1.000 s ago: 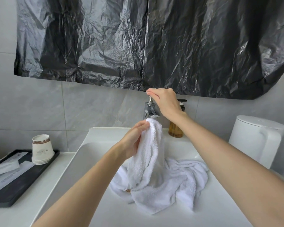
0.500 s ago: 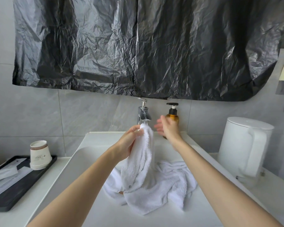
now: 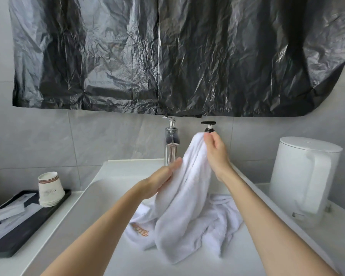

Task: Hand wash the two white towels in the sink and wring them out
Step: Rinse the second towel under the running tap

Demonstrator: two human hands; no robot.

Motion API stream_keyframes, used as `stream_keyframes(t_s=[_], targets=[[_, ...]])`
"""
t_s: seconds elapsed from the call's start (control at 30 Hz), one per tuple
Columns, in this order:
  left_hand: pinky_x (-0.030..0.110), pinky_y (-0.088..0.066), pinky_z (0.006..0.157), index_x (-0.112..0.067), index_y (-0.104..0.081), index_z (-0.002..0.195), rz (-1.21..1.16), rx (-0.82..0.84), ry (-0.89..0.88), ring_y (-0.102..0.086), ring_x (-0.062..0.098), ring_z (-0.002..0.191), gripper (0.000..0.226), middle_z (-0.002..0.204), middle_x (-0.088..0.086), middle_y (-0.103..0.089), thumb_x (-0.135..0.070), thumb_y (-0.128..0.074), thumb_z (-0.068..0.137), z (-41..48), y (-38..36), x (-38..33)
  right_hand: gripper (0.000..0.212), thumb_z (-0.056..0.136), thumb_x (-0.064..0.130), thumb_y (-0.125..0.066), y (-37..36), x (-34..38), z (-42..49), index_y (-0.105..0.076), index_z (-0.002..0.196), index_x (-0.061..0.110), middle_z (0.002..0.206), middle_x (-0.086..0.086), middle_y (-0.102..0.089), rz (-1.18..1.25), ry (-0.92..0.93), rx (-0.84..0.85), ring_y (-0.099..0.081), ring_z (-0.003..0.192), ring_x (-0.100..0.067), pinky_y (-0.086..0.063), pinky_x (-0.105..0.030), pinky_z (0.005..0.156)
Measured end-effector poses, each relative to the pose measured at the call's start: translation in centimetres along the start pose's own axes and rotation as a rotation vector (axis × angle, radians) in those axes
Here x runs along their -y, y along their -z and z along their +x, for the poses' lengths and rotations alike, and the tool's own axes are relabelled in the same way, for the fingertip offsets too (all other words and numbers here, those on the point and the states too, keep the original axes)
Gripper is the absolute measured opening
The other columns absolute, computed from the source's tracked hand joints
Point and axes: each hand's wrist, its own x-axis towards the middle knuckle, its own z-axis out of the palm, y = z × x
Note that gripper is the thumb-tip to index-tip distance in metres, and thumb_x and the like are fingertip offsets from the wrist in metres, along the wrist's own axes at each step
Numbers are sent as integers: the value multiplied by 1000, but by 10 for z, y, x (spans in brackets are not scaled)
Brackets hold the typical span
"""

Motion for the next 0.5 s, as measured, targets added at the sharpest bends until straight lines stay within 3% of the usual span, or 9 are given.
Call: stream_keyframes(t_s=[0.07,0.17,0.23,0.33,0.4,0.5], targets=[[29,-45,99,-22,-64,124,27,53,-18,-66,11,106,60,115,-5,-71,-68,-43,91,-2,-1,5,31,104,23,-40,7,6,3,-37,74,18,65,8,-26,39,51,-78,-26,52,-1,-25,-19,50],[30,-36,76,-23,-64,112,167,36,-35,-53,14,87,74,100,-3,-61,-84,-51,71,-8,1,9,33,104,22,-39,17,11,8,-36,71,21,65,9,-29,92,77,-189,-27,54,0,-26,-19,54],[27,-40,84,-26,-59,118,218,52,-74,-56,10,90,68,104,-8,-60,-73,-62,69,-12,1,10,32,104,26,-39,24,13,13,-38,72,22,66,10,-33,115,64,-251,-30,56,1,-29,-19,56],[25,-36,104,-45,-38,136,369,80,-168,-48,9,121,73,130,-5,-48,-44,-79,76,-14,-6,13,30,104,28,-39,32,16,17,-43,75,23,68,10,-40,104,63,-331,-36,57,3,-32,-15,59],[24,-34,101,-51,-35,125,548,-54,-296,-42,14,122,75,129,-1,-40,-38,-83,69,-9,-9,18,29,104,28,-38,34,16,19,-43,76,23,68,11,-41,91,63,-371,-38,58,3,-33,-17,61],[24,-45,89,-46,-45,101,618,-69,-355,-53,18,101,49,108,0,-52,-37,-81,70,-4,-10,25,31,104,30,-38,34,14,18,-40,74,23,66,10,-39,66,49,-381,-37,56,1,-32,-19,60]])
